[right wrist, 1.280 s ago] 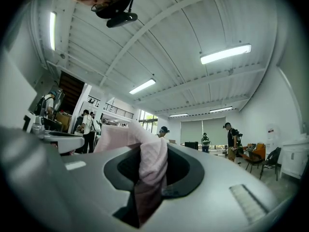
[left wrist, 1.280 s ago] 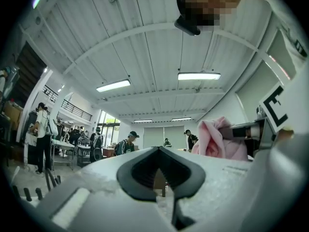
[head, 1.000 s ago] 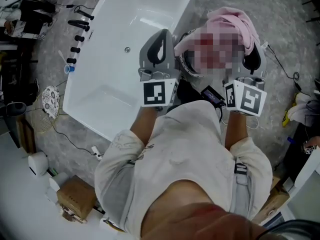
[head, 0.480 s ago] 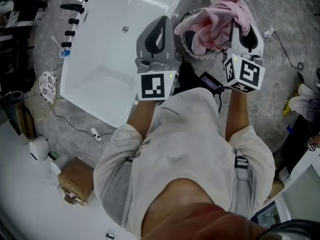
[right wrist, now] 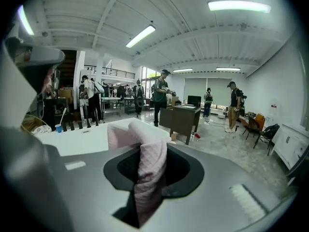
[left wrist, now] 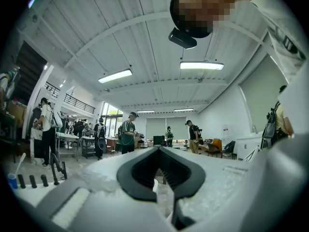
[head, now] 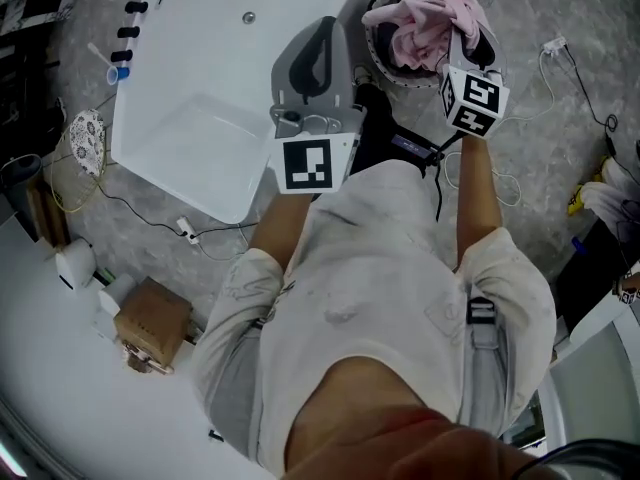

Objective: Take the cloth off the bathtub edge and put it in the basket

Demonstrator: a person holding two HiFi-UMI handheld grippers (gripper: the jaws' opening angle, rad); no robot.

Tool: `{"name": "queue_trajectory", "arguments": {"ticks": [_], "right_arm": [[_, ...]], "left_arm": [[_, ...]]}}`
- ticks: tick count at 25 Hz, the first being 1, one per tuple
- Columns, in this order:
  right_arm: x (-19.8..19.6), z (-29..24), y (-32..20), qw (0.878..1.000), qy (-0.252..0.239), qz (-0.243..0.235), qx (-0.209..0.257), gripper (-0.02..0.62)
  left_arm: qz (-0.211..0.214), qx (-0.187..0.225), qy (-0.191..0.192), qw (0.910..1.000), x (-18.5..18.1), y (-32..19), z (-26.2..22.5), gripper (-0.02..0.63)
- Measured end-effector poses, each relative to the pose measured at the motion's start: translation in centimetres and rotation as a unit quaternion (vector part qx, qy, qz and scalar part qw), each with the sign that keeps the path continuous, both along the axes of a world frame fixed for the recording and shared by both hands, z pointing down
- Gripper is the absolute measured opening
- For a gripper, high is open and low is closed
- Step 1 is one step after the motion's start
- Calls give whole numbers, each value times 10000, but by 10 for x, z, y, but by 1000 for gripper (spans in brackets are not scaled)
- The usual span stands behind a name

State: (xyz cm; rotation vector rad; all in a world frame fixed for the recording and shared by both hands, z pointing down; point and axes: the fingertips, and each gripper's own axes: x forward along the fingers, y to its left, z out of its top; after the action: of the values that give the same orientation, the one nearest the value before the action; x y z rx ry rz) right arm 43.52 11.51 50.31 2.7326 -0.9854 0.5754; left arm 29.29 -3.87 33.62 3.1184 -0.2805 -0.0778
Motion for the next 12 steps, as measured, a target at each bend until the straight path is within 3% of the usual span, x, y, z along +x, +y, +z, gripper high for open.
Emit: {"name": "queue_trajectory", "arguments": {"ticks": [6,12], "right_arm": [[-3,97,-11,9975,-647,-26,-290,91],[-1,189,-5,9866,-1504,100,-621,91]], "left_arm": [[-59,-146,-204,9997,1,-14,29,2],[17,-173,-259,9995,6,-11,43,2]]}}
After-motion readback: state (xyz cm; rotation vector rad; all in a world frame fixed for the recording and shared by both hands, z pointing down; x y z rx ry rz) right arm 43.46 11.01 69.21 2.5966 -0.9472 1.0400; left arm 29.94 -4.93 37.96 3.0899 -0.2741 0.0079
